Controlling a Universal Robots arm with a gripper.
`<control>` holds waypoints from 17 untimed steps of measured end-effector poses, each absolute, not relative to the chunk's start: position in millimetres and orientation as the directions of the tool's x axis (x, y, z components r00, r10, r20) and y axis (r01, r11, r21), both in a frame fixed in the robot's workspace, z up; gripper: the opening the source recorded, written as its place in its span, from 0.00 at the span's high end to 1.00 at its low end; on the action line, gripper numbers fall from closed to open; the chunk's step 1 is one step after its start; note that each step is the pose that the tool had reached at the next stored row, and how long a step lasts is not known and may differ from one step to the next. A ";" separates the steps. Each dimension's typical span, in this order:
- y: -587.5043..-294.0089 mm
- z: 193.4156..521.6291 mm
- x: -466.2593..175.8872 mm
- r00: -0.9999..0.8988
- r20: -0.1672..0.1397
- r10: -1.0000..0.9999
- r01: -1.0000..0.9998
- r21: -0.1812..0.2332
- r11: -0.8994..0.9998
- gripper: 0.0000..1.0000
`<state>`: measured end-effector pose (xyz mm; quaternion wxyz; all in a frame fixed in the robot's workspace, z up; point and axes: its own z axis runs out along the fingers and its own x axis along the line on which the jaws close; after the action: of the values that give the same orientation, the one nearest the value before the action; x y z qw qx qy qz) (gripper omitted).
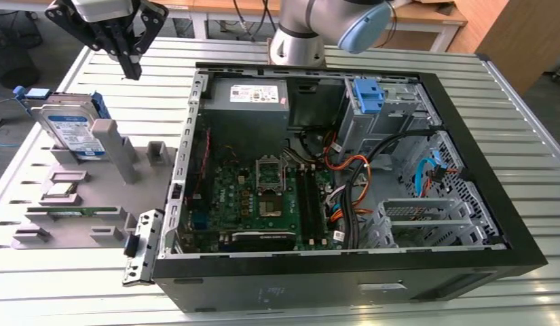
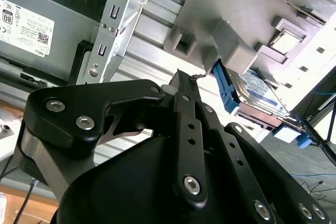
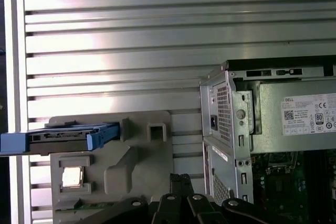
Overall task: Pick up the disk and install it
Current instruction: 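Reach for the disk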
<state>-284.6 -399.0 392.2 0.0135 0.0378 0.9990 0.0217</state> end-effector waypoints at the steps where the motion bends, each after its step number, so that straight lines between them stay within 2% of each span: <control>1: -398.9 392.2 -286.1 -0.997 -0.025 0.076 0.075 0.044 0.996 0.90; 17: -398.9 392.0 -315.6 -0.997 -0.025 0.076 0.075 0.044 0.996 0.90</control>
<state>-315.6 -398.9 392.0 0.0135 0.0379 0.9990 0.0217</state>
